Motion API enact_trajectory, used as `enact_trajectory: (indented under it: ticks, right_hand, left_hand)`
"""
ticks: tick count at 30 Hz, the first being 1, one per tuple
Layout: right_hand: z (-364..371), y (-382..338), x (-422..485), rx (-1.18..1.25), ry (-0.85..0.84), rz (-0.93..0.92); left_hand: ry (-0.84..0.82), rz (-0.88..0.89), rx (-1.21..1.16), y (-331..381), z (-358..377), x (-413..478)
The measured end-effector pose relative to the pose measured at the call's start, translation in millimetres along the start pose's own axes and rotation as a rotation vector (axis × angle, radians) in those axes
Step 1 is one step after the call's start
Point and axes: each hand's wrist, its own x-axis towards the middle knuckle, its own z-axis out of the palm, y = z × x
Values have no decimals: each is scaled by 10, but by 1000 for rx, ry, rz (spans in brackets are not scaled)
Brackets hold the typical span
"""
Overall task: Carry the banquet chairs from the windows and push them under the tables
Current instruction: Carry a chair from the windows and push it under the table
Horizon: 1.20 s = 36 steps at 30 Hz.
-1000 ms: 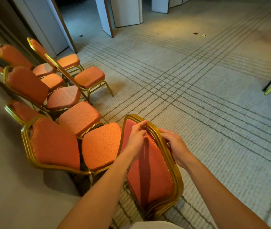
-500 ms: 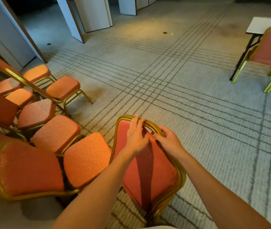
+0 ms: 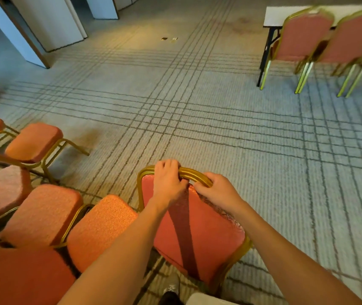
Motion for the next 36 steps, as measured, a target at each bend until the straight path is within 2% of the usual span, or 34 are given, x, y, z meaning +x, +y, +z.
enact_trajectory:
  ticks: [4, 11, 15, 25, 33, 36]
  right_hand:
    - [77, -14, 63, -368, 125, 38]
    - [215, -144, 123, -668, 225, 147]
    - [293, -280, 173, -734, 246, 175]
    - [527, -635, 619, -802, 257, 137]
    - [194, -343, 530, -751, 339, 194]
    - [188, -272, 489, -744, 337, 213]
  left_hand:
    - [-60, 108, 80, -77, -25, 104]
    - [-242, 182, 176, -173, -174, 400]
    - [-339, 185, 221, -266, -251, 525]
    - [-313, 28, 133, -744, -400, 682]
    - [-317, 48, 35, -330, -225, 557]
    - [-270, 79, 159, -286, -182, 500]
